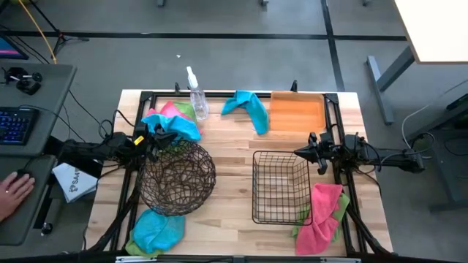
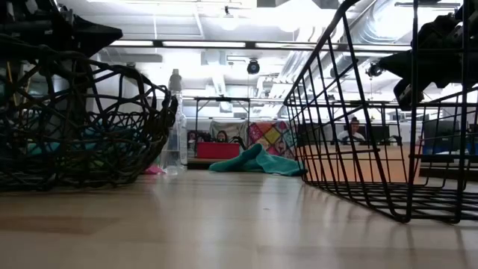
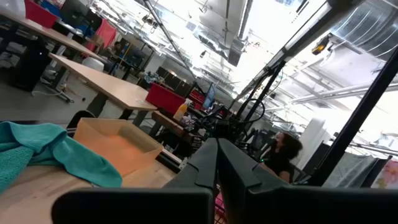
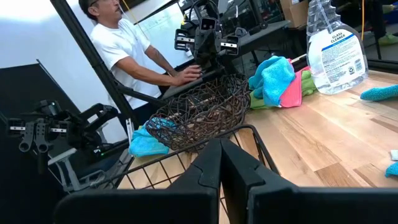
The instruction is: Sort microfiber towel by color & place in baskets
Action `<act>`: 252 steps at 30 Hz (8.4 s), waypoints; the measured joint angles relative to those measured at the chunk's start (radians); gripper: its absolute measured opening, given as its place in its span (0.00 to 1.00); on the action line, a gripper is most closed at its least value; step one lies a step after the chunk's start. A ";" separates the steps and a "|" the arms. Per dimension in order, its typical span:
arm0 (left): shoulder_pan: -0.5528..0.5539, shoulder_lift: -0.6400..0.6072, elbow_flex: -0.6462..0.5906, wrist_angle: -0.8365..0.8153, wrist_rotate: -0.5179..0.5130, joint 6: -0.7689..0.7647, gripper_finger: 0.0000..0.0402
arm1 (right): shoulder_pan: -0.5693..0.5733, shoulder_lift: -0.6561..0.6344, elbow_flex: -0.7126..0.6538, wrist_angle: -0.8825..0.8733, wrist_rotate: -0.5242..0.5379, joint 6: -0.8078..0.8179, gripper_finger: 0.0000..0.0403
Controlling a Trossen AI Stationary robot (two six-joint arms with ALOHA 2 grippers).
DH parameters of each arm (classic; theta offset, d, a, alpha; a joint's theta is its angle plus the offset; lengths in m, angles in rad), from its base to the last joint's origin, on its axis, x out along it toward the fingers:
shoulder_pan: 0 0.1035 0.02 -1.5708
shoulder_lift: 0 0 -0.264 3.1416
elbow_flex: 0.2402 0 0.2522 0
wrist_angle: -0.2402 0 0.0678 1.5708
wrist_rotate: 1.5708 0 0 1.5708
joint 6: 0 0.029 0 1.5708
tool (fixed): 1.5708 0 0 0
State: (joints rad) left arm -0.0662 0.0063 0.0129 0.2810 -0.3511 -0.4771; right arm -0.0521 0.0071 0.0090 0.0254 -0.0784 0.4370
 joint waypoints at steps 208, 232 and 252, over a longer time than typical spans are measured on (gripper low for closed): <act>0.799 1.382 0.952 -1.448 0.099 0.482 0.04 | 0.000 0.000 0.000 0.000 0.000 0.000 0.00; 0.390 0.917 1.616 -1.260 0.242 0.209 0.00 | 0.000 0.000 0.000 0.000 0.000 0.000 0.00; 0.296 1.493 1.613 -0.494 0.307 0.507 0.00 | 0.000 0.000 0.000 0.000 0.000 0.000 0.00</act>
State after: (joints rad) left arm 0.2296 1.4994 1.6260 -0.2125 -0.0446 0.0302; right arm -0.0519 0.0071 0.0090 0.0257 -0.0784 0.4371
